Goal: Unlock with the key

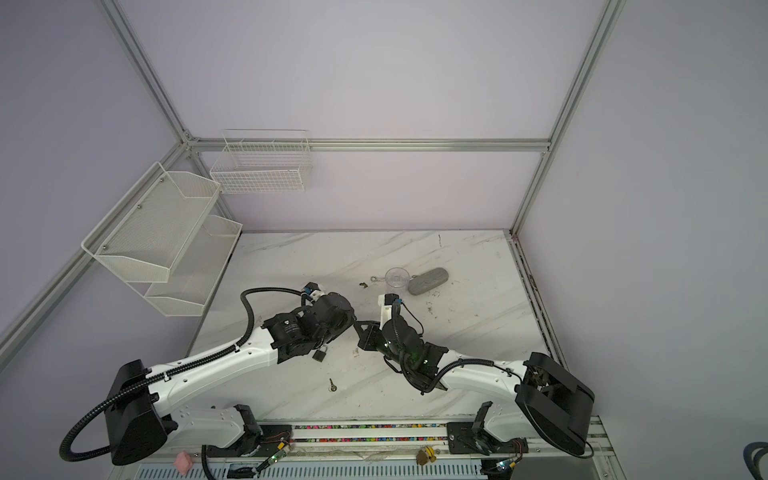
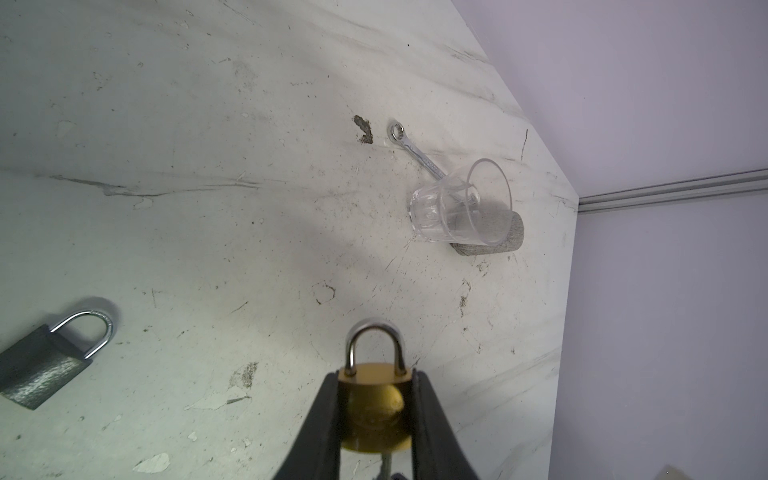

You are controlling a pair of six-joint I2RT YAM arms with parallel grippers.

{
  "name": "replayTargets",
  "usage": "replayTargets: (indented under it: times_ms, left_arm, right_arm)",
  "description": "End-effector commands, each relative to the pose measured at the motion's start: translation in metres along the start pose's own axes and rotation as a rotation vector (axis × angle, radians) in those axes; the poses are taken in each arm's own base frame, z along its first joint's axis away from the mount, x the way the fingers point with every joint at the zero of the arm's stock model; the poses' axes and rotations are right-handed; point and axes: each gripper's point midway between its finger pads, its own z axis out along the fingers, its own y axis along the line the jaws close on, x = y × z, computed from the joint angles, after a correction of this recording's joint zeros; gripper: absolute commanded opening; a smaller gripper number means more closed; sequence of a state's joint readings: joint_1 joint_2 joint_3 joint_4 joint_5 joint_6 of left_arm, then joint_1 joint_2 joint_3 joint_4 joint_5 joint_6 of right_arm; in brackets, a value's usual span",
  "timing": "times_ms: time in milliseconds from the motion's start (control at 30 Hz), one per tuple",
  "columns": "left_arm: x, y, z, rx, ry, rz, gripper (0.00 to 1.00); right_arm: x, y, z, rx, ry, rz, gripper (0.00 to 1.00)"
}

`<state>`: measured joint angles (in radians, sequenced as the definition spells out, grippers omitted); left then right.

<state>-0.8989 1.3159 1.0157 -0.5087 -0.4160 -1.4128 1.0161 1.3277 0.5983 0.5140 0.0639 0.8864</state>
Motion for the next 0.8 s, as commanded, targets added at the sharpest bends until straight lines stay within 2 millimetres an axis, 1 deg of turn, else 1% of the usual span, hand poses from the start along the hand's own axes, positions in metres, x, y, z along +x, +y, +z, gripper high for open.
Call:
replayTargets:
  times_ms: [0, 233, 367, 567, 767]
  left_arm:
    - [-0.007, -0.011, -0.008, 0.054, -0.025, -0.031, 0.00]
    - [-0.002, -0.011, -0.005, 0.057, -0.002, -0.036, 0.00]
    - [-0.002, -0.013, -0.006, 0.065, 0.002, -0.037, 0.00]
    - [0.000, -0.014, -0.007, 0.075, 0.016, -0.040, 0.00]
    - [0.010, -0.012, -0.006, 0.076, 0.060, -0.013, 0.00]
  right_arm:
    - [-0.013, 0.022, -0.001, -0.059, -0.044, -0.001, 0.00]
    - [-0.015, 0.022, 0.002, -0.057, -0.055, -0.007, 0.00]
    - [-0.014, 0.022, 0.004, -0.059, -0.054, -0.007, 0.00]
    - [-0.018, 0.023, 0.004, -0.048, -0.068, -0.022, 0.00]
    - [-0.035, 0.024, -0.004, 0.000, -0.128, -0.071, 0.00]
